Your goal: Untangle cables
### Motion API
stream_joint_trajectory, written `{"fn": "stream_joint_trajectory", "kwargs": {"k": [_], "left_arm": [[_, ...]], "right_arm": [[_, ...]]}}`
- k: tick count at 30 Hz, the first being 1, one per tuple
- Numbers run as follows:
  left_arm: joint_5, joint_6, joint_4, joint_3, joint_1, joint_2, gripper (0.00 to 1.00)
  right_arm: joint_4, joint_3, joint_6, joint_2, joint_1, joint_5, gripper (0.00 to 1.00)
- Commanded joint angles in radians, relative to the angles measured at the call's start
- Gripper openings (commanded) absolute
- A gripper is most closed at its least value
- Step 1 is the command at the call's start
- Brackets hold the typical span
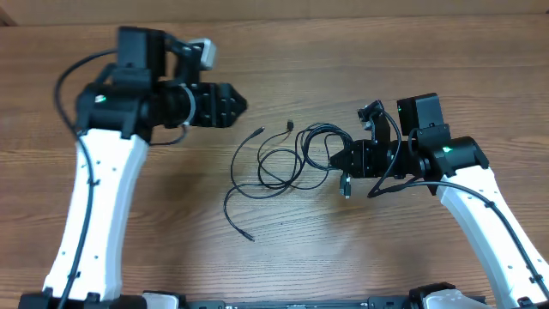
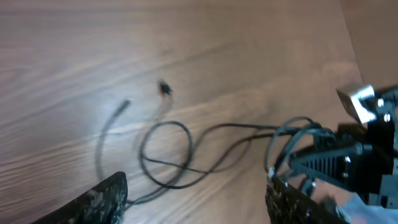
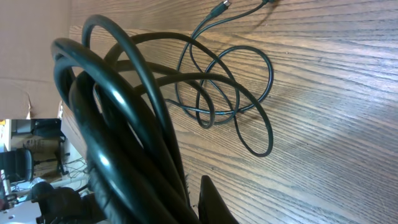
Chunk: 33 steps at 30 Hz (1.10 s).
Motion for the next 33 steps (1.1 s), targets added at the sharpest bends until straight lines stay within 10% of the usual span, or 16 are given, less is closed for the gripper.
{"fn": "stream_joint_trajectory", "kwargs": {"k": [1,20,27,33], "left_arm": [[0.03,0.001,-0.002,0.017,-0.097,0.06,0.72],[0.03,0.019,0.045,0.017,-0.343,0.281,0.64],[0.031,0.02,0.081,0.017,-0.358,0.302,0.29],[0.085,0.02,0.142,0.017,-0.358,0.302,0.19]], "right_arm": [[0.005,0.016,-0.007,0.001,-0.002,-0.013,0.04],[0.006,0.016,-0.007,0.001,-0.002,-0.013,0.04],[0.005,0.016,-0.007,0.001,-0.002,-0.013,0.04],[-0.011,0.016,-0.008,0.001,-0.002,-0.033,0.04]]}}
